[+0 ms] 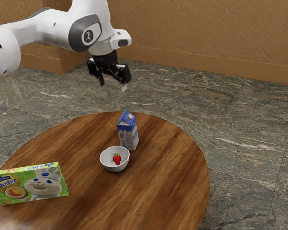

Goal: Take strawberry from the bowl

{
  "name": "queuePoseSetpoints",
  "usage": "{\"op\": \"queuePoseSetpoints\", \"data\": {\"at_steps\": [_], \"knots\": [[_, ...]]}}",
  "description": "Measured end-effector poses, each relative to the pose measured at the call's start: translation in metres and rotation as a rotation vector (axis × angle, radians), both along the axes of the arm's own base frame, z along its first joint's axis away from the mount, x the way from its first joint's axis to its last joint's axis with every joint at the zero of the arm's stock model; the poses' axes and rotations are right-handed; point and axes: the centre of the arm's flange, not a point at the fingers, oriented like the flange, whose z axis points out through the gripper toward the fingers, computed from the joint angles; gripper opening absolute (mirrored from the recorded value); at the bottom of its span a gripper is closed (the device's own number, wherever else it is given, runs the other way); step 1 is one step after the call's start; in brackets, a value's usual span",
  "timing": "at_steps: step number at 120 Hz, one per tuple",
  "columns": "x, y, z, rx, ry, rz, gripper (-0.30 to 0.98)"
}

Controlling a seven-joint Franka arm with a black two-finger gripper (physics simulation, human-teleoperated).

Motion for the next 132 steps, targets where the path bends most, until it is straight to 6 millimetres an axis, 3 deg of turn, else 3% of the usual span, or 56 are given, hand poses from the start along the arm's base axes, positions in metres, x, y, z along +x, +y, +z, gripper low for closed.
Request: {"op": "queuePoseSetpoints", "data": {"at_steps": [29, 41, 79, 109, 132], "knots": [[-0.005, 0.002, -0.025, 0.021, 0.089, 0.016, 0.68], [-0.006, 0.001, -0.056, 0.029, 0.15, 0.025, 0.67], [-0.035, 0.008, -0.161, 0.026, 0.227, 0.04, 0.44], [-0.055, -0.013, -0.206, -0.02, 0.226, 0.074, 0.37], [-0.049, -0.013, -0.235, -0.021, 0.225, 0.148, 0.35]]}}
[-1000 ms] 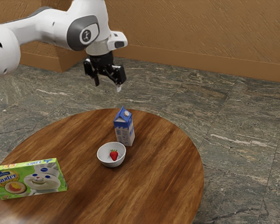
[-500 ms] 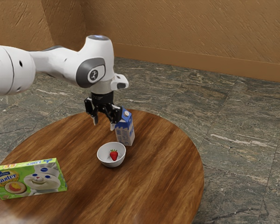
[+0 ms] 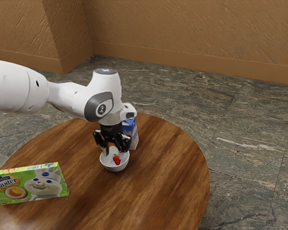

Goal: Take strawberry from the bowl

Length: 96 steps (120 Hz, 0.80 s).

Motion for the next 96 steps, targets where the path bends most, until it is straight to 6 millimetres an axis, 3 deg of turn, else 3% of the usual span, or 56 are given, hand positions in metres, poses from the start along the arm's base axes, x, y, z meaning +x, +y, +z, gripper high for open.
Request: {"op": "queuePoseSetpoints", "data": {"at_steps": [22, 96], "knots": [[0.016, 0.004, -0.018, 0.004, -0.012, 0.086, 0.34], [0.028, 0.022, -0.048, 0.028, -0.026, 0.225, 0.3]]}}
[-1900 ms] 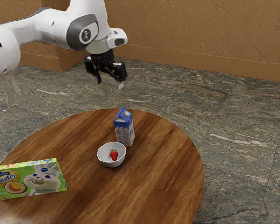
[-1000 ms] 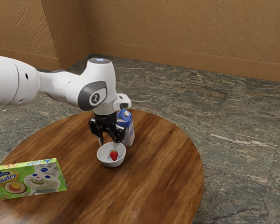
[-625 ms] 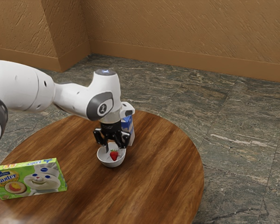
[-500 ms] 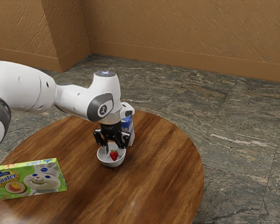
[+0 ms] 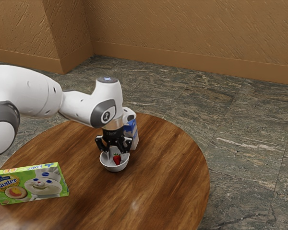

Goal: Take strawberry from the bowl

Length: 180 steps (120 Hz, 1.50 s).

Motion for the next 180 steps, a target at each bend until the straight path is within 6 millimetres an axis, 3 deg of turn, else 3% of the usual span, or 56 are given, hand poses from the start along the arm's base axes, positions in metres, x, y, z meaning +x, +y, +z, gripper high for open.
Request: {"op": "queuePoseSetpoints", "data": {"at_steps": [61, 125, 153, 180], "knots": [[0.007, 0.003, -0.013, 0.007, 0.006, 0.034, 0.27], [0.009, 0.003, -0.013, 0.013, 0.005, 0.048, 0.11], [0.009, 0.001, 0.007, 0.001, -0.026, 0.066, 0.06], [-0.004, -0.011, 0.037, -0.018, -0.054, 0.06, 0.04]]}}
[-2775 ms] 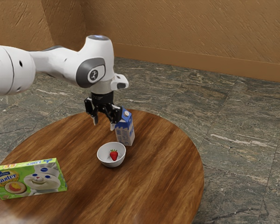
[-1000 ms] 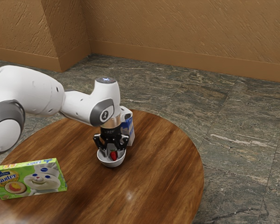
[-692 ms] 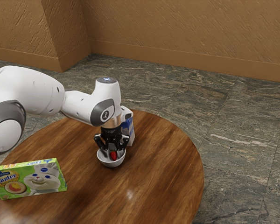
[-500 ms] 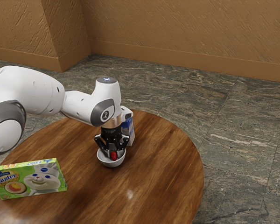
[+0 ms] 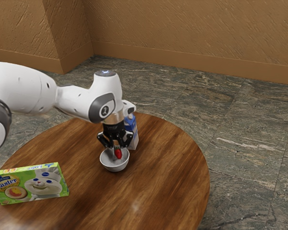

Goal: Take strawberry from the bowl

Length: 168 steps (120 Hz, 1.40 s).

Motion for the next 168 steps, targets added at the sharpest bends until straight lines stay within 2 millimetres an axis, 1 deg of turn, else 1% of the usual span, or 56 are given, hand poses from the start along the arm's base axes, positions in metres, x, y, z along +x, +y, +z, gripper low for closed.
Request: {"op": "queuePoseSetpoints", "data": {"at_steps": [14, 22, 29, 37, 49, 74, 88, 101, 111, 119, 129, 135, 141, 158, 168], "knots": [[-0.011, -0.015, 0.023, -0.016, -0.022, -0.019, 0.03], [-0.013, -0.031, 0.029, -0.021, -0.031, -0.041, 0.03], [-0.015, -0.046, 0.029, -0.029, -0.033, -0.06, 0.02], [-0.014, -0.064, 0.026, -0.034, -0.031, -0.082, 0.02], [-0.007, -0.088, 0.014, -0.043, -0.025, -0.108, 0.02], [0.016, -0.131, -0.014, -0.06, -0.024, -0.144, 0.01], [0.024, -0.152, -0.028, -0.071, -0.023, -0.165, 0.01], [0.029, -0.164, -0.033, -0.08, -0.028, -0.175, 0.02], [0.029, -0.167, -0.034, -0.085, -0.028, -0.181, 0.19], [0.029, -0.168, -0.031, -0.09, -0.033, -0.184, 0.33], [0.028, -0.173, -0.017, -0.098, -0.051, -0.196, 0.44], [0.025, -0.176, -0.001, -0.104, -0.068, -0.205, 0.49], [0.023, -0.172, 0.017, -0.102, -0.086, -0.207, 0.53], [0.017, -0.158, 0.082, -0.074, -0.131, -0.23, 0.61], [0.012, -0.135, 0.127, -0.05, -0.151, -0.222, 0.63]]}}
